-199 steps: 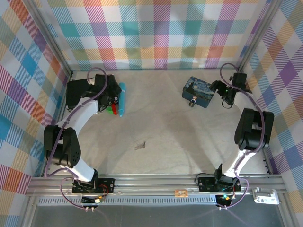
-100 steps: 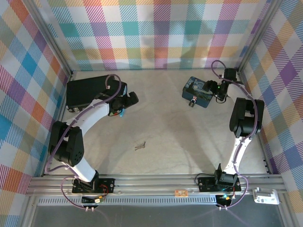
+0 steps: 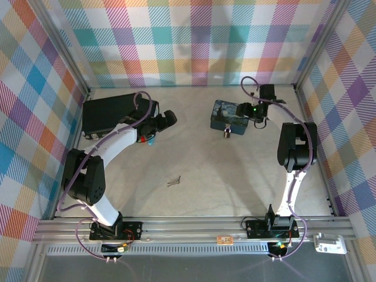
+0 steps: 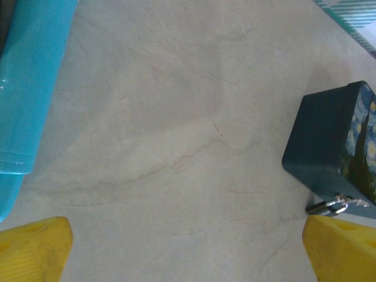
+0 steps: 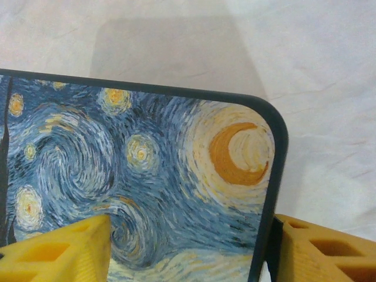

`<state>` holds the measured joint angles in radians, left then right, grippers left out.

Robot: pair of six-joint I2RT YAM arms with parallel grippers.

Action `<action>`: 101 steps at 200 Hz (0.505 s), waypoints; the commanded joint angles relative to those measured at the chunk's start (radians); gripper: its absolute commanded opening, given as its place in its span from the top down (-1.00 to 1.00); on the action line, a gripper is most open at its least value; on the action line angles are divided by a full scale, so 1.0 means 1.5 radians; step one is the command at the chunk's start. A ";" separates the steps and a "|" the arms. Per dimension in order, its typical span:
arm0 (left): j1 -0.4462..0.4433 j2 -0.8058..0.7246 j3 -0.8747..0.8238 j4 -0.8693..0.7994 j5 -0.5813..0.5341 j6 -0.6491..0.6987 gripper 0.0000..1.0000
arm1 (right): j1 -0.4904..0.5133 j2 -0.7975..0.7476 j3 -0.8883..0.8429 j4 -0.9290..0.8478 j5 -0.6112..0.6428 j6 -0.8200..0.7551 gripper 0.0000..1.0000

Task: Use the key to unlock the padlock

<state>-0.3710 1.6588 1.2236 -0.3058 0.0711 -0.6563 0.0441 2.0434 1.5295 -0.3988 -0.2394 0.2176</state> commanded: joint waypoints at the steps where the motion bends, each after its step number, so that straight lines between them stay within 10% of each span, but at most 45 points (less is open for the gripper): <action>1: -0.004 0.003 0.002 0.013 0.012 -0.016 -0.99 | 0.050 -0.005 -0.040 -0.048 -0.025 -0.051 -0.30; 101: -0.004 -0.064 -0.030 -0.005 -0.005 0.021 -1.00 | 0.163 0.054 0.080 -0.168 -0.061 -0.277 -0.13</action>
<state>-0.3710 1.6112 1.2026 -0.3077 0.0669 -0.6529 0.2703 2.0811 1.6135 -0.5198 -0.3363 -0.0391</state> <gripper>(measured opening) 0.997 0.573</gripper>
